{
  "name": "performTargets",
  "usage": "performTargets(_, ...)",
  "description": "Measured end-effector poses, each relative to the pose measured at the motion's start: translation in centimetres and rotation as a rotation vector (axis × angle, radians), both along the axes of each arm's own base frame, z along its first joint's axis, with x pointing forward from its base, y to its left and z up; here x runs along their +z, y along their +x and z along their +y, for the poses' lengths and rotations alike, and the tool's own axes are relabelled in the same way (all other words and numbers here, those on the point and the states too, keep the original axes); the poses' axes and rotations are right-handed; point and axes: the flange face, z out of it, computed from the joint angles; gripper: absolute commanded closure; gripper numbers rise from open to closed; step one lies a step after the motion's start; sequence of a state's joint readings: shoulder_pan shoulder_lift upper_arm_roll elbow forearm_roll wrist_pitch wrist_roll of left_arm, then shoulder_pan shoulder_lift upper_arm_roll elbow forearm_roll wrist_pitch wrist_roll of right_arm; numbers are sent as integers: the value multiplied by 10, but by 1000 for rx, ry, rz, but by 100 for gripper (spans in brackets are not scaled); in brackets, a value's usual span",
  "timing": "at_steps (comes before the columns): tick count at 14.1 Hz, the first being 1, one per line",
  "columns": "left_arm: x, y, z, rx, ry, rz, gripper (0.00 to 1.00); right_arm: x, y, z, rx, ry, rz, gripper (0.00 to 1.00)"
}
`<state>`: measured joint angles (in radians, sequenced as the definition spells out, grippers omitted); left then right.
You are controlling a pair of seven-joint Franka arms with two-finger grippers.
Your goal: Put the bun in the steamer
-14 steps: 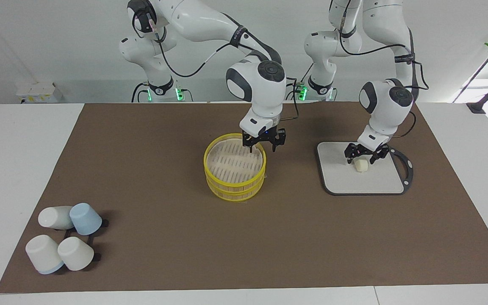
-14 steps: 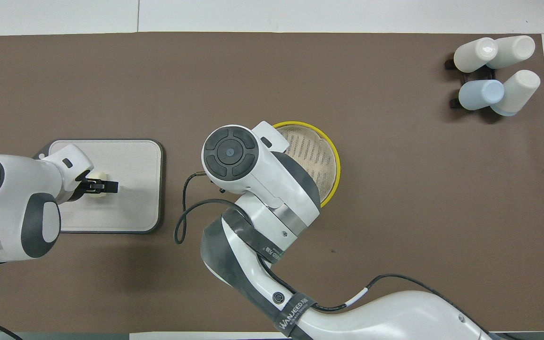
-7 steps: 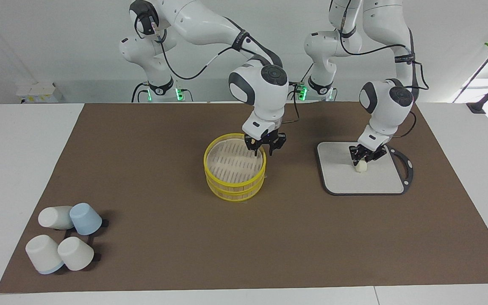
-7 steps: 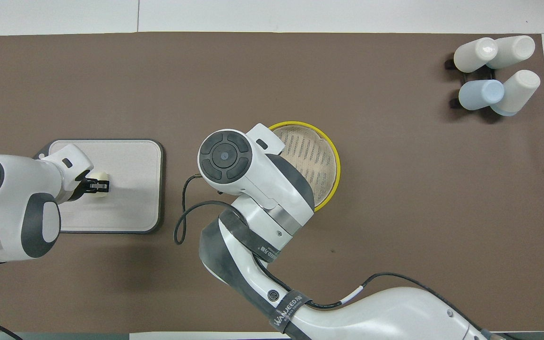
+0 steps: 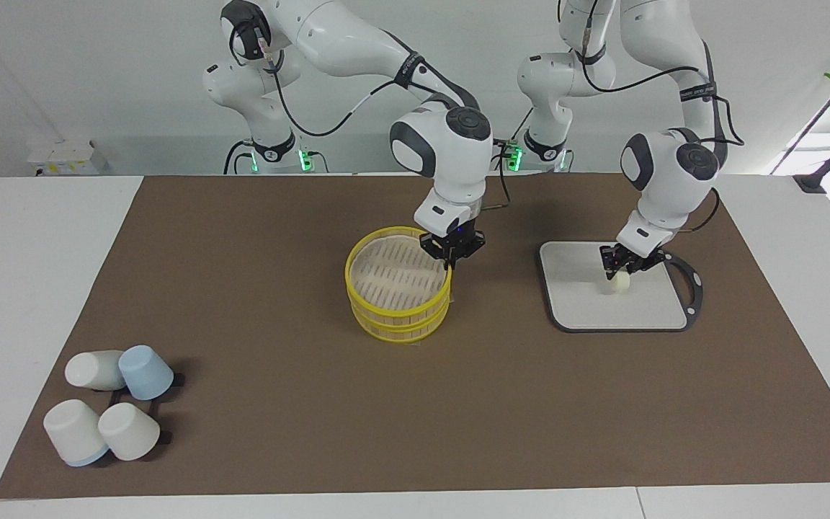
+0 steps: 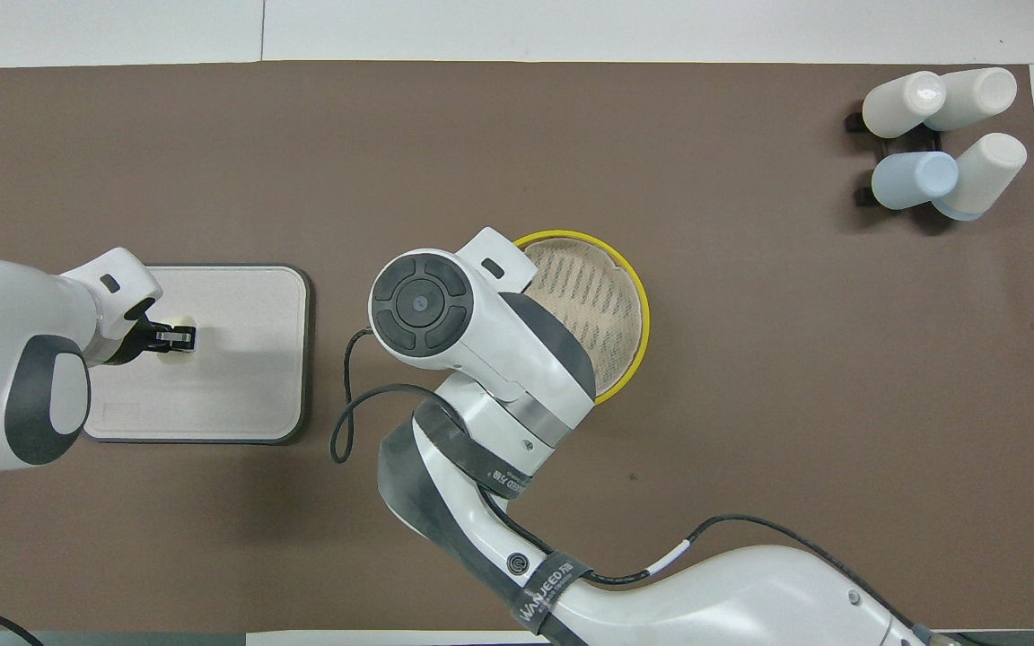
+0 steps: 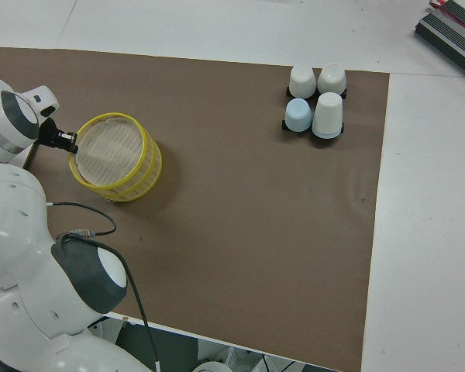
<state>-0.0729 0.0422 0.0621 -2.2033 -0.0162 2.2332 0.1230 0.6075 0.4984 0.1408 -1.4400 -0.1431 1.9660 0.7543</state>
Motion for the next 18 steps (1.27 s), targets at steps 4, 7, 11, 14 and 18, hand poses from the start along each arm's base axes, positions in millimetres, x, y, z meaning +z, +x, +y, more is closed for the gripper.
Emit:
performTargets(4, 74, 22, -42, 64, -7, 39, 67, 58, 53, -74, 43, -12, 11, 100)
performTargets(7, 121, 29, -101, 155, -43, 16, 66, 94, 89, -169, 128, 1, 33, 100)
performTargets(11, 143, 14, -243, 204, -82, -40, 66, 101, 124, -281, 205, 11, 61, 100)
performTargets(14, 116, -13, -341, 142, -128, -84, 66, 100, 133, -324, 290, 31, 68, 100)
performTargets(18, 35, -49, -432, 33, -123, -78, 66, 97, 134, -332, 341, 33, 75, 100)
